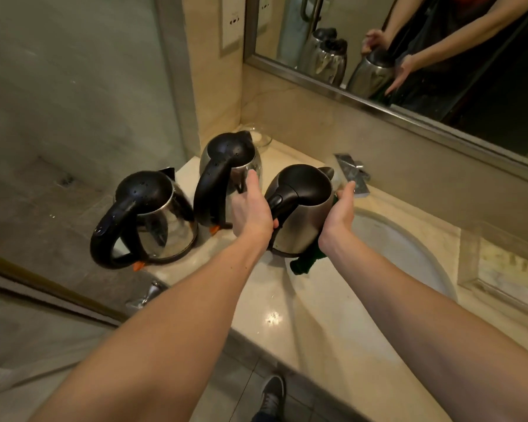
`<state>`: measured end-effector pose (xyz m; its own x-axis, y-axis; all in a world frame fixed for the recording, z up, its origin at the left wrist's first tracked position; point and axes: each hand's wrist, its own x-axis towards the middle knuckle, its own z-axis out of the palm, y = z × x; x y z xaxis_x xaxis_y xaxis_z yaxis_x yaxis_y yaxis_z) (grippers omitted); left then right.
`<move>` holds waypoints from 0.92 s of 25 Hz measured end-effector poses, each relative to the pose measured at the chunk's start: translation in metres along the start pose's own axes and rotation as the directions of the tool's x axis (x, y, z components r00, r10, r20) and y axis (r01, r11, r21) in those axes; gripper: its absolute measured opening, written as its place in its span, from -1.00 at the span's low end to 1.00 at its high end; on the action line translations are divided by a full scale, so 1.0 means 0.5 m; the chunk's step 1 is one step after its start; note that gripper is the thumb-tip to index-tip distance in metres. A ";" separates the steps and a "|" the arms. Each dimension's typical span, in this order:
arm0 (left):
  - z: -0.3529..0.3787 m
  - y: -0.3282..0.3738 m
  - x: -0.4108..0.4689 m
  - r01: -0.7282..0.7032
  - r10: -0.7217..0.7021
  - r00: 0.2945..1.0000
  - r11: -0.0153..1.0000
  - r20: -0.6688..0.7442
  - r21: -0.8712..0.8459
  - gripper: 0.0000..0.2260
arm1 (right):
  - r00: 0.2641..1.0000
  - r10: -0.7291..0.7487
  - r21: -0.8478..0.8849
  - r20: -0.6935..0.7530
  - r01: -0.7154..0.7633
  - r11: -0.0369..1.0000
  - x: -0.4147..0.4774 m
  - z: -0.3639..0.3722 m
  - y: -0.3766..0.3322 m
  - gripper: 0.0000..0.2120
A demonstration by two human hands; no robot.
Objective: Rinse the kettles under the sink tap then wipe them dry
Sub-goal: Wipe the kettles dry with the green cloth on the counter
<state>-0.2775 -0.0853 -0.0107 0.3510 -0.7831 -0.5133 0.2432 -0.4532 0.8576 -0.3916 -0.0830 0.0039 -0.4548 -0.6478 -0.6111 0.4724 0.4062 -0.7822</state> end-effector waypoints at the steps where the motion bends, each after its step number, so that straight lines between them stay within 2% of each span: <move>1: 0.024 0.009 0.002 0.004 -0.004 1.000 1.000 -0.016 -0.018 -0.23 | 1.000 0.004 0.002 0.011 -0.004 1.000 0.019 0.005 -0.020 -0.35; 4: 0.099 0.030 0.016 0.023 -0.028 0.997 0.998 -0.075 -0.054 -0.51 | 0.999 0.018 0.033 0.051 -0.019 0.999 0.077 0.022 -0.054 -0.34; 6: 0.145 0.040 0.031 0.040 -0.048 0.991 0.997 -0.128 -0.061 -0.58 | 0.996 0.038 0.028 0.086 -0.041 0.999 0.121 0.036 -0.065 -0.32; 15: 0.236 0.043 0.127 0.004 -0.012 0.961 0.999 -0.275 -0.032 -0.55 | 0.982 0.043 -0.049 0.183 -0.034 0.998 0.246 0.090 -0.098 -0.41; 20: 0.253 0.035 0.161 -0.026 0.015 0.961 0.999 -0.275 -0.034 -0.51 | 0.987 -0.002 -0.123 0.162 0.022 0.992 0.287 0.101 -0.099 -0.48; 23: 0.259 0.023 0.170 -0.023 0.020 0.959 1.000 -0.282 -0.010 -0.47 | 0.985 -0.052 -0.171 0.162 0.079 0.982 0.289 0.101 -0.102 -0.59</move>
<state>-0.3621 -0.2124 -0.0405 0.5963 -0.6401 -0.4844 0.2437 -0.4305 0.8690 -0.4434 -0.2300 -0.0386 -0.3503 -0.7637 -0.5423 0.2986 0.4577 -0.8374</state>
